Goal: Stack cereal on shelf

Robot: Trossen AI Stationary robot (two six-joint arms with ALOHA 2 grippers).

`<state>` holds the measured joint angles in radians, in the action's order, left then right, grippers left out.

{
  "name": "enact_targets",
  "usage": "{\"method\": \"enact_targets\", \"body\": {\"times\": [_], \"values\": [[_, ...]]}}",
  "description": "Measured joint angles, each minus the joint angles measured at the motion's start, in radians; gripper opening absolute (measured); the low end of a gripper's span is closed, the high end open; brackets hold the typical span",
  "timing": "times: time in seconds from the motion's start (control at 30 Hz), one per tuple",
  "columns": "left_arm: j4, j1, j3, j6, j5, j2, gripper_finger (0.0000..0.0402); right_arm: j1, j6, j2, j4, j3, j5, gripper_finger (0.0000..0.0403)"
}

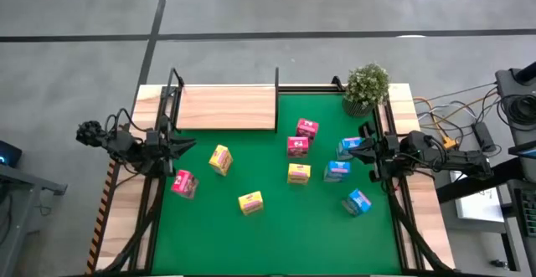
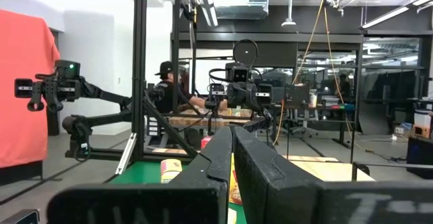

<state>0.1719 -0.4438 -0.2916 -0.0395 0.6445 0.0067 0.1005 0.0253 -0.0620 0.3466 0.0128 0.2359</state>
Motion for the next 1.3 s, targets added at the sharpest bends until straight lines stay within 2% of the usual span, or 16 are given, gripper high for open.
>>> {"method": "enact_targets", "body": {"times": [1.17, 1.3], "values": [[0.000, 0.000, 0.000, 0.000, 0.000, 0.000, 0.0029, 0.000, 0.000, 0.000, 0.002, 0.000, 0.000, 0.0009], [0.000, 0.000, 0.000, -0.001, 0.000, 0.000, 0.0029, 0.000, 0.104, 0.000, 0.002, 0.000, 0.000, 0.0009]]}}
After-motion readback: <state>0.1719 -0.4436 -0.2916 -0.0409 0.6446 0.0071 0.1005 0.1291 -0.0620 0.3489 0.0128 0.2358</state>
